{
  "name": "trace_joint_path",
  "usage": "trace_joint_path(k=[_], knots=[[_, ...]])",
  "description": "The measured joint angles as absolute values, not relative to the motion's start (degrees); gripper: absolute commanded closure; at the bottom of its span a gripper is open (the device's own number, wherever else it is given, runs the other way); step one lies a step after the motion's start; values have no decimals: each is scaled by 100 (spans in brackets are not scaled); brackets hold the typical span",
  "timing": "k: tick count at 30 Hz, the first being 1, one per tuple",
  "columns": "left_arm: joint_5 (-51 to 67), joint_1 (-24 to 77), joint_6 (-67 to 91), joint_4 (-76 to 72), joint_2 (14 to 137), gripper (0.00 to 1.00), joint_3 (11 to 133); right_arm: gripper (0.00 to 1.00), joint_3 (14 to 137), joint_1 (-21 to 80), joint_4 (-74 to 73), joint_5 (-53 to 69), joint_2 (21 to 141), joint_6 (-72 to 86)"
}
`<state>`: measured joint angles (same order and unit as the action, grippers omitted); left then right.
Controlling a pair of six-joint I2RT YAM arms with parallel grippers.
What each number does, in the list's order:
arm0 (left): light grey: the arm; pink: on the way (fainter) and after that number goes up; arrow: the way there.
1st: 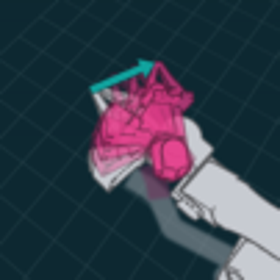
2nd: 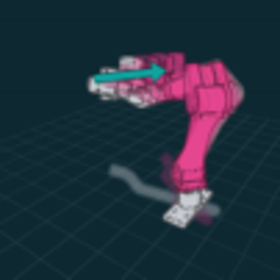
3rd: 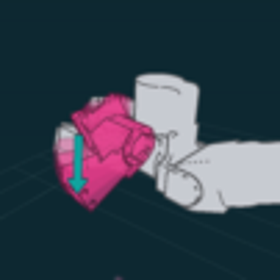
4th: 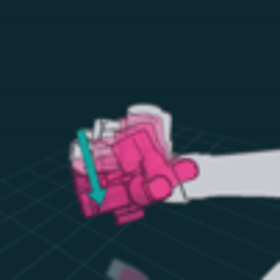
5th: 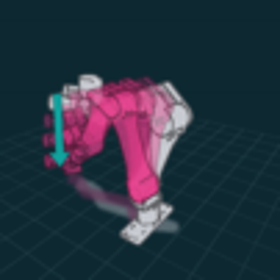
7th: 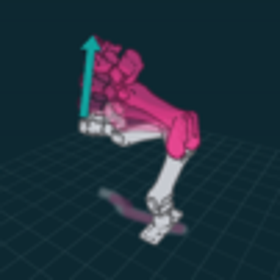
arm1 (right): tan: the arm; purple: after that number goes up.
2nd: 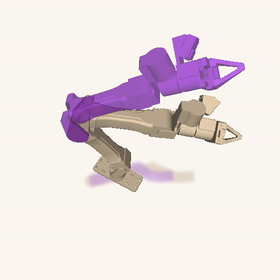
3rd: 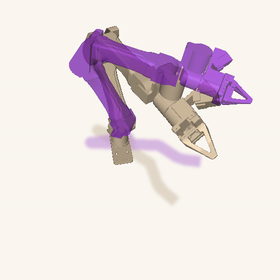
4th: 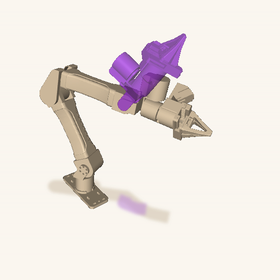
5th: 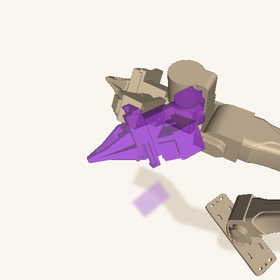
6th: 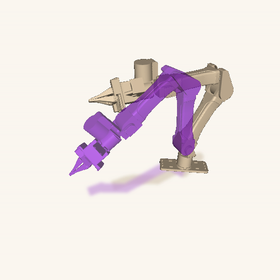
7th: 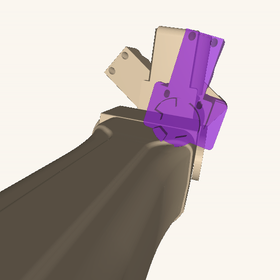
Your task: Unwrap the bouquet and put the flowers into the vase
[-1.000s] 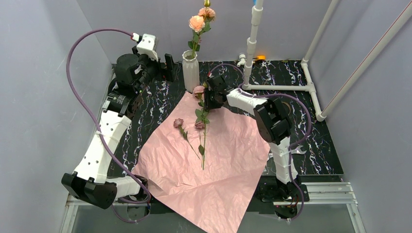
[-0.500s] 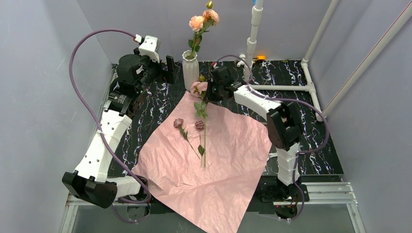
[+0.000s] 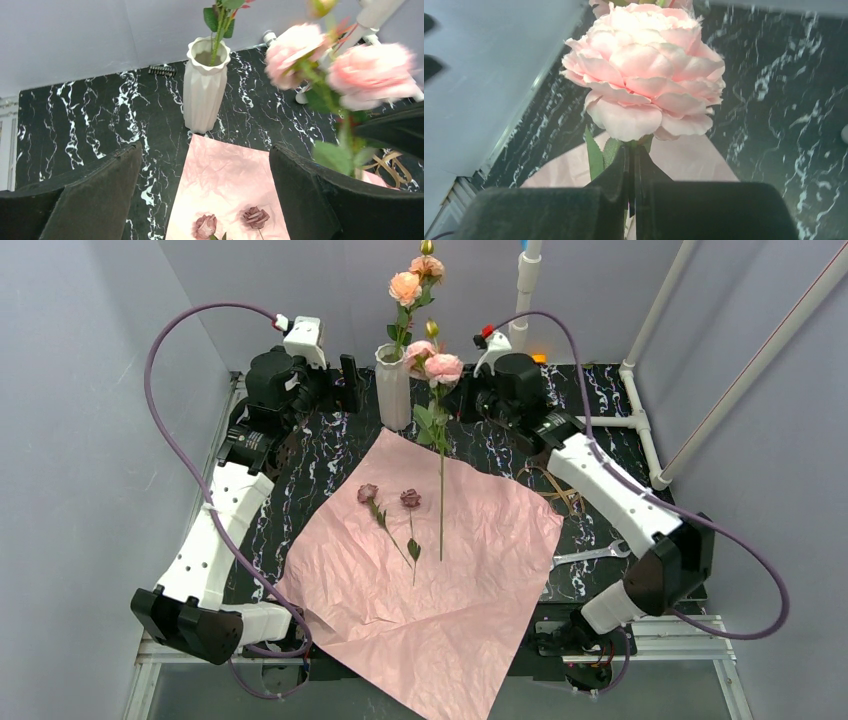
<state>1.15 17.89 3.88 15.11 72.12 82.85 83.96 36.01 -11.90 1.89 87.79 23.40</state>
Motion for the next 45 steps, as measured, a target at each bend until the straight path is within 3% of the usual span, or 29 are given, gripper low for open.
trace_joint_path(k=[9, 26, 45], knots=[[-137, 1256, 1323, 1894, 7216, 2, 8283, 99, 9277, 3601, -318, 165, 8403, 1435], [-64, 773, 1865, 2010, 7161, 2, 7922, 99, 13463, 3913, 2213, -893, 11399, 224], [-60, 578, 1949, 2016, 6914, 2, 7620, 99, 13493, 3929, 2952, -1291, 12154, -858]])
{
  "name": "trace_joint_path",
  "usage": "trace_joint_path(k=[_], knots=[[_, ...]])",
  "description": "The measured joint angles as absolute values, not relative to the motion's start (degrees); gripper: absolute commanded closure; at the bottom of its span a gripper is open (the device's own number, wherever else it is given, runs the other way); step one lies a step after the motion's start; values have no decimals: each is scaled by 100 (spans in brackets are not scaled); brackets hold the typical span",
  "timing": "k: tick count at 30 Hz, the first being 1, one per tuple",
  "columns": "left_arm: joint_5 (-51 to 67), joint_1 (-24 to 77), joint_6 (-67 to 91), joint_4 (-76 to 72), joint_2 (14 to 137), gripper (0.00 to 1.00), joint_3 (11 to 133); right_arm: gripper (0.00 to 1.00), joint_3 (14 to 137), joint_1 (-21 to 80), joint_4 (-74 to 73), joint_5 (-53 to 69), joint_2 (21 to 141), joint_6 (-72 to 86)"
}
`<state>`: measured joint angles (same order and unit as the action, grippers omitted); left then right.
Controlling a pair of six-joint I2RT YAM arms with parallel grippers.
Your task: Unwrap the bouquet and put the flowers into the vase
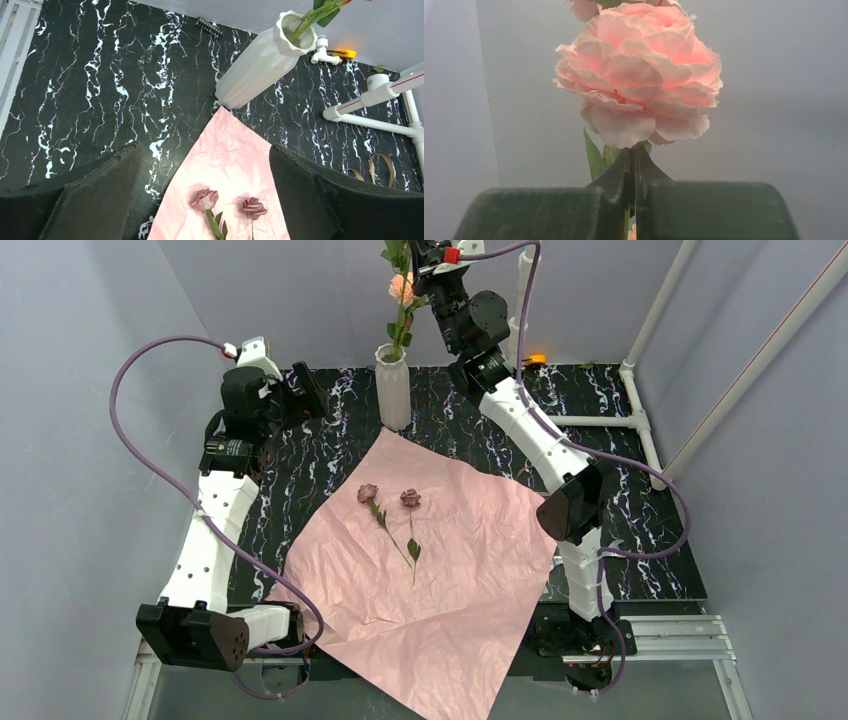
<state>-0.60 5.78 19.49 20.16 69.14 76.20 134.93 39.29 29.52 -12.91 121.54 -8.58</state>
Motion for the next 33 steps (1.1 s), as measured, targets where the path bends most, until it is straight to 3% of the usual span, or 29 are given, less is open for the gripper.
trace_joint_path(k=[18, 24, 33], knots=[[196, 574, 1931, 2102, 6831, 2, 7389, 98, 12573, 3977, 2626, -596, 12479, -945], [228, 572, 1907, 2196, 6825, 2, 7299, 82, 12591, 3988, 2259, -537, 12875, -928], [462, 572, 2018, 2554, 6803, 3, 7000, 40, 12962, 3988, 1752, -703, 13334, -873]])
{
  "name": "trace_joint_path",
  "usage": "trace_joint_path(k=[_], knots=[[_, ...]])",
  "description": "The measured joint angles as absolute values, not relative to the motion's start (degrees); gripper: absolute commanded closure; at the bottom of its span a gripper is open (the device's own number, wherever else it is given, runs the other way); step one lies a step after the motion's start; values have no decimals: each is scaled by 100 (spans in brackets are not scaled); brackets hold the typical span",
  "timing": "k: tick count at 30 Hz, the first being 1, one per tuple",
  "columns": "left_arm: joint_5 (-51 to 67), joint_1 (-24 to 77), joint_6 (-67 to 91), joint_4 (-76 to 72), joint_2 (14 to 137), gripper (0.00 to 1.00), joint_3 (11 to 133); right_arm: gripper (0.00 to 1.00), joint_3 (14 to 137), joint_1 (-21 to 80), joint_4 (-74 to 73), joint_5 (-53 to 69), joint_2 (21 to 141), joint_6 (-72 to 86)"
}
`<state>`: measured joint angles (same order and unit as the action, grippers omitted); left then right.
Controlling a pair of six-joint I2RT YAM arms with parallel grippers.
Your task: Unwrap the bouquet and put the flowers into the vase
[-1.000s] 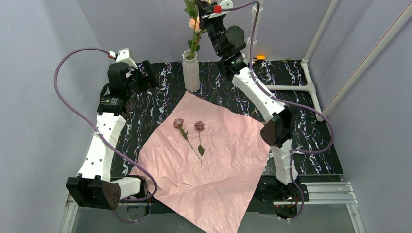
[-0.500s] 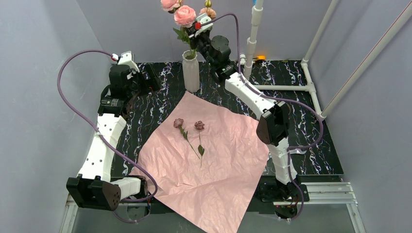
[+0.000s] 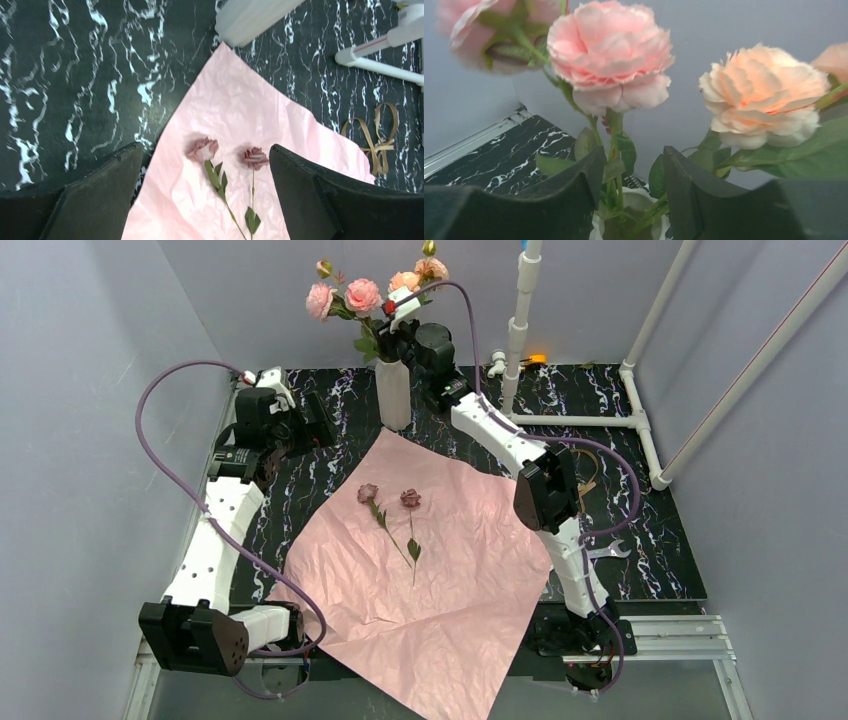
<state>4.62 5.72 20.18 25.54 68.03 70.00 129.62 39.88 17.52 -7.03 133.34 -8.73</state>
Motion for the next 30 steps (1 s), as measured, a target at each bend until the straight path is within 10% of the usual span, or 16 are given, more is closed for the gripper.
trace_joint_path(k=[11, 30], knots=[[1168, 572, 2676, 3374, 6469, 23, 5782, 19, 12698, 3988, 1594, -786, 12820, -733], [1061, 1358, 3706, 3166, 8783, 39, 5887, 19, 8781, 4073, 939, -464, 8597, -812]])
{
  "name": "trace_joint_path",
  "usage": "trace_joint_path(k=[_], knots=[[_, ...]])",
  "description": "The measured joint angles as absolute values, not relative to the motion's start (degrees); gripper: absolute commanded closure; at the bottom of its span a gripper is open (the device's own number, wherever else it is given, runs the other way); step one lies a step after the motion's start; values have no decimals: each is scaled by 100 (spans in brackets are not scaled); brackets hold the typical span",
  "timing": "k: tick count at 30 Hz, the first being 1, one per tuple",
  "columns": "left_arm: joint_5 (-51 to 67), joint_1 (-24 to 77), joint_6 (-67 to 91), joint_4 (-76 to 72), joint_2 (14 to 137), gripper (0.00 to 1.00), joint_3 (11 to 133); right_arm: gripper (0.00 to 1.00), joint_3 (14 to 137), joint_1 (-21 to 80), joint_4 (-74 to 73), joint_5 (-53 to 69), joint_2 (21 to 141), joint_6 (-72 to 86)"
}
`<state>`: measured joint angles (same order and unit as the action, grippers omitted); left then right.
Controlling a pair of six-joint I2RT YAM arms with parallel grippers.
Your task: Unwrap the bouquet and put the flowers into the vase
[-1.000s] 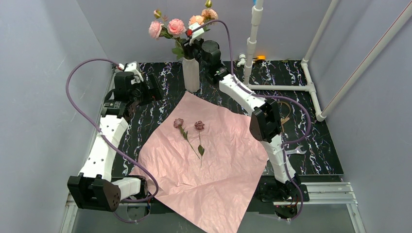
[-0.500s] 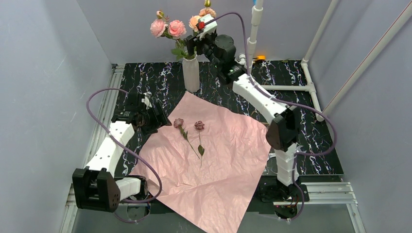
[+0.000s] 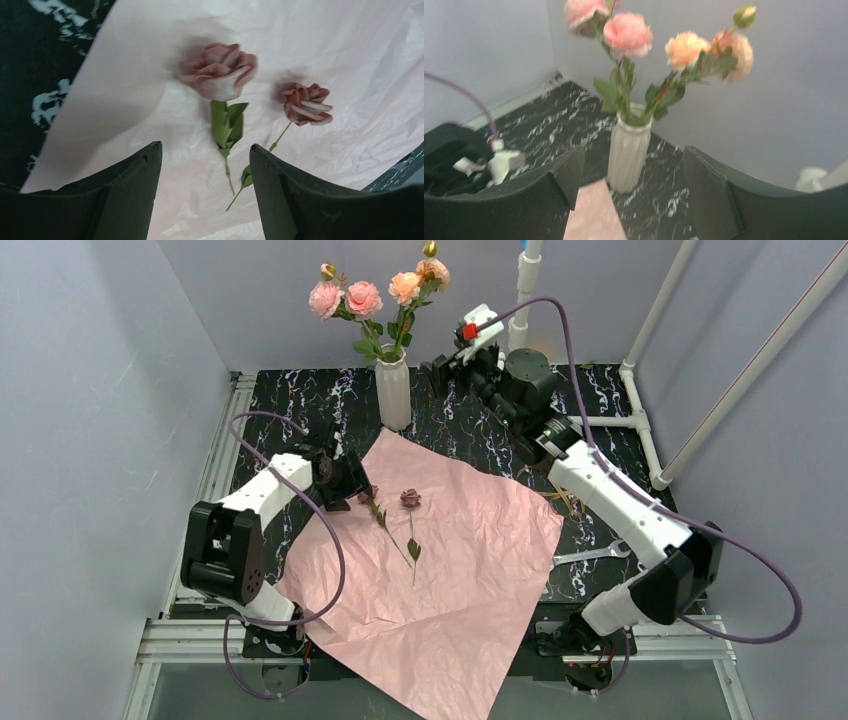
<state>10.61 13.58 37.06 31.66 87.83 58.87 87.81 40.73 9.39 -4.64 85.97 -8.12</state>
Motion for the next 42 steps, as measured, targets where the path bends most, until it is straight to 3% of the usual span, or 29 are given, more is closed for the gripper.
trace_joint_path(k=[13, 15, 19, 25, 32, 42], knots=[[148, 1938, 4165, 3177, 9937, 59, 6547, 21, 7970, 4132, -478, -1033, 7489, -810], [78, 1999, 4213, 3201, 10044, 68, 6593, 21, 7961, 4132, -550, -1107, 7443, -812], [-30, 2084, 4237, 3269, 10110, 100, 6755, 21, 7876, 4132, -642, -1214, 7384, -816], [-106, 2102, 4040, 3424, 9950, 100, 7164, 22, 7743, 4132, -670, -1275, 7384, -829], [-102, 2097, 3411, 3310, 8903, 100, 7808, 23, 7631, 4132, -635, -1271, 7387, -814], [14, 2097, 1041, 746, 7872, 100, 8919, 23, 7498, 4132, -617, -1076, 7404, -613]])
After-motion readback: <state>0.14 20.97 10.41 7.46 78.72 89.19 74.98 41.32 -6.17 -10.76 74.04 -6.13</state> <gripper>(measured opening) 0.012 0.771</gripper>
